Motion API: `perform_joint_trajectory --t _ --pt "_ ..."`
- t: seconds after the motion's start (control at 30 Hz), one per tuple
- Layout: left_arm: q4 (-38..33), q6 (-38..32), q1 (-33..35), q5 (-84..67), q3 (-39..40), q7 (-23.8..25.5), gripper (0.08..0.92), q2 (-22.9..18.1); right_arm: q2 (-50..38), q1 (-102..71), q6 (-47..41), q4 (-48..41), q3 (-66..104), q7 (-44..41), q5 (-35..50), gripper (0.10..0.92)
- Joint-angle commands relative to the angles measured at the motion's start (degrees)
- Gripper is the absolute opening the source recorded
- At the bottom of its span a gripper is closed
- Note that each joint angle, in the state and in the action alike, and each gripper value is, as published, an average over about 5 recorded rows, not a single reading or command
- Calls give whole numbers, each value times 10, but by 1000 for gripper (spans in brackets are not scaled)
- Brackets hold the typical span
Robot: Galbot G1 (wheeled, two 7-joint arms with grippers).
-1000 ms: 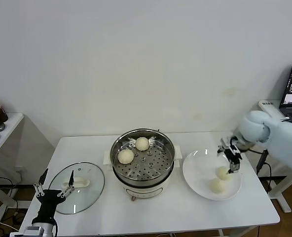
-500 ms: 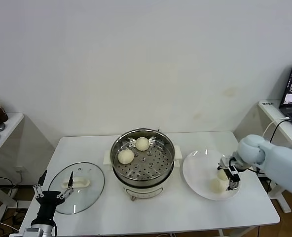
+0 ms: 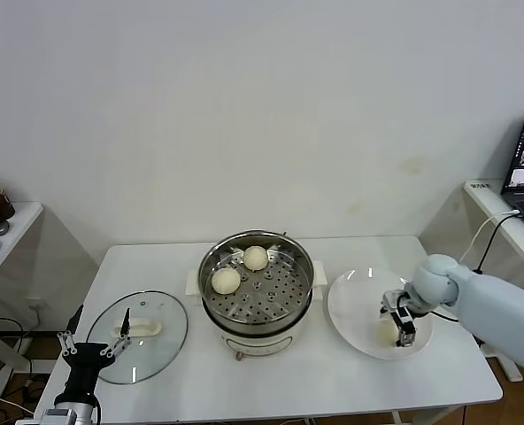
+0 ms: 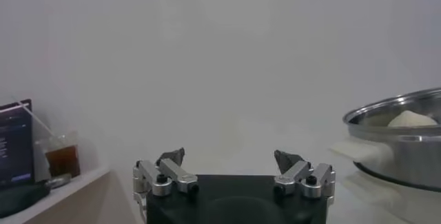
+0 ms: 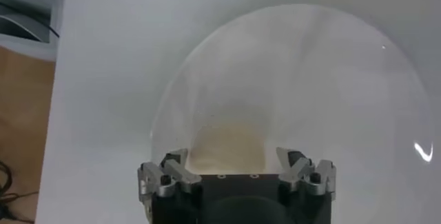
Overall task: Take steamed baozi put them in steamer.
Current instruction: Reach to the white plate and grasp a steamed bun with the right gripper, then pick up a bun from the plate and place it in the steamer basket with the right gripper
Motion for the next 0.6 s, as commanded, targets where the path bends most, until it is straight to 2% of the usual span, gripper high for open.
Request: perform_joint_trajectory --t 0.03,0.17,0.33,0.6 --pt "1 0 0 0 1 0 823 -1 10 -18 -19 -5 13 -1 -11 702" --pt "1 0 1 0 1 0 823 -2 6 -17 -23 -3 14 -9 -14 610" --pt "-1 0 1 0 0 0 823 -1 2 -6 -23 3 16 -15 -4 540" --pt "-1 0 -2 -1 1 0 823 1 -19 112 -1 22 -2 -69 50 513"
